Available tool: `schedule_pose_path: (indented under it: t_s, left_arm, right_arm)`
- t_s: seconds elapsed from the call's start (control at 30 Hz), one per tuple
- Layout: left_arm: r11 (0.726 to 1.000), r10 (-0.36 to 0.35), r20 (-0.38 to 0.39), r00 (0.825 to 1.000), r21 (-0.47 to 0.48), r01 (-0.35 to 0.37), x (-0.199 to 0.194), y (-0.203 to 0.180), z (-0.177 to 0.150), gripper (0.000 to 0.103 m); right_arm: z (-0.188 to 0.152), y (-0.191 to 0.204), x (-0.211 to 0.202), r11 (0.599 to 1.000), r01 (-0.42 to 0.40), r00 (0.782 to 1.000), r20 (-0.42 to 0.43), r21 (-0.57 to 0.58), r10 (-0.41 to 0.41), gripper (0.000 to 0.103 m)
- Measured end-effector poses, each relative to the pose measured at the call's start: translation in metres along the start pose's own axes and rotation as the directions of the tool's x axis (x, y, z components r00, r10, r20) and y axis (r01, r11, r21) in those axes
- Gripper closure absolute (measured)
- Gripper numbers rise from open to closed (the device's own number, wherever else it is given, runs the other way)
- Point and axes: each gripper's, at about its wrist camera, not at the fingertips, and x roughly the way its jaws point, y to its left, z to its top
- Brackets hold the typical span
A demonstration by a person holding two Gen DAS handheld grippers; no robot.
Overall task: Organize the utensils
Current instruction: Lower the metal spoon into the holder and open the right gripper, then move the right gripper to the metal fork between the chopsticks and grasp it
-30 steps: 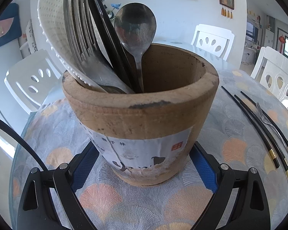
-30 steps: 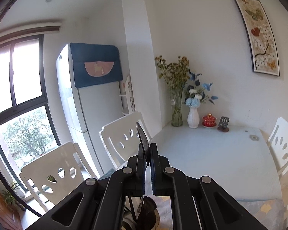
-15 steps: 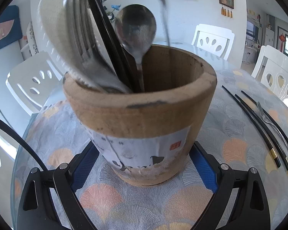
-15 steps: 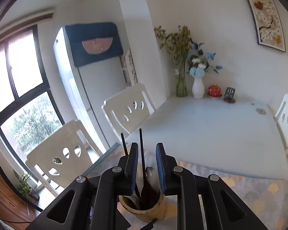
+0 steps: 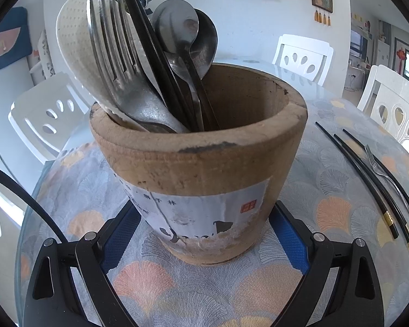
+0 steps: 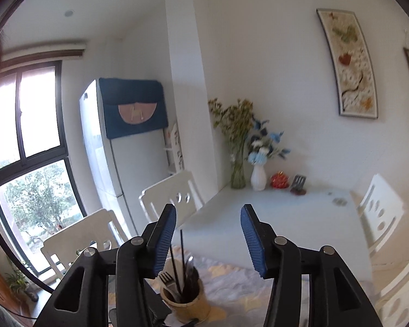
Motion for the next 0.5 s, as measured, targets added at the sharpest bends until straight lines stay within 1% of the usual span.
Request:
schedule_pose_path:
  t_s: [0.03, 0.1, 0.17, 0.23, 0.33, 0.37, 0.43, 0.47, 0.5]
  left_arm:
    - [1.0, -0.001, -0.001, 1.0, -0.001, 0.001, 0.0, 0.0, 0.0, 0.008]
    - [1.0, -0.002, -0.002, 1.0, -0.002, 0.002, 0.0, -0.001, -0.001, 0.008]
    - [1.0, 0.002, -0.001, 1.0, 0.001, -0.002, 0.0, -0.002, -0.001, 0.008]
    - [1.0, 0.004, -0.003, 1.0, 0.004, -0.004, 0.001, -0.003, -0.001, 0.008]
    - [1.0, 0.007, -0.005, 1.0, 0.007, -0.007, 0.002, -0.005, 0.0, 0.008]
    - [1.0, 0.008, -0.006, 1.0, 0.008, -0.008, 0.002, -0.006, 0.0, 0.008]
    - [1.0, 0.01, -0.007, 1.0, 0.01, -0.01, 0.002, -0.007, 0.0, 0.008]
    - [1.0, 0.012, -0.007, 1.0, 0.011, -0.012, 0.002, -0.007, 0.0, 0.008]
    - [1.0, 0.014, -0.008, 1.0, 0.013, -0.014, 0.002, -0.007, 0.0, 0.008]
  right_arm:
    - [0.001, -0.002, -0.006, 1.0, 0.012, 1.0, 0.006, -0.005, -0.012, 0.054]
    - [0.002, -0.011, -0.021, 0.998, 0.061, 0.998, 0.013, -0.012, -0.061, 0.05]
    - [-0.002, -0.021, -0.028, 0.996, 0.093, 0.996, -0.002, -0.001, -0.093, 0.048]
    - [-0.012, -0.038, -0.03, 0.991, 0.129, 0.991, -0.047, 0.038, -0.127, 0.048]
    - [-0.039, -0.069, -0.025, 0.975, 0.191, 0.972, -0.157, 0.113, -0.172, 0.048]
    - [-0.05, -0.077, -0.021, 0.968, 0.216, 0.962, -0.2, 0.128, -0.188, 0.048]
    - [-0.077, -0.097, -0.008, 0.95, 0.273, 0.927, -0.303, 0.15, -0.219, 0.049]
    - [-0.091, -0.105, -0.001, 0.943, 0.293, 0.908, -0.354, 0.158, -0.223, 0.051]
    - [-0.11, -0.115, 0.007, 0.932, 0.321, 0.879, -0.419, 0.17, -0.227, 0.065]
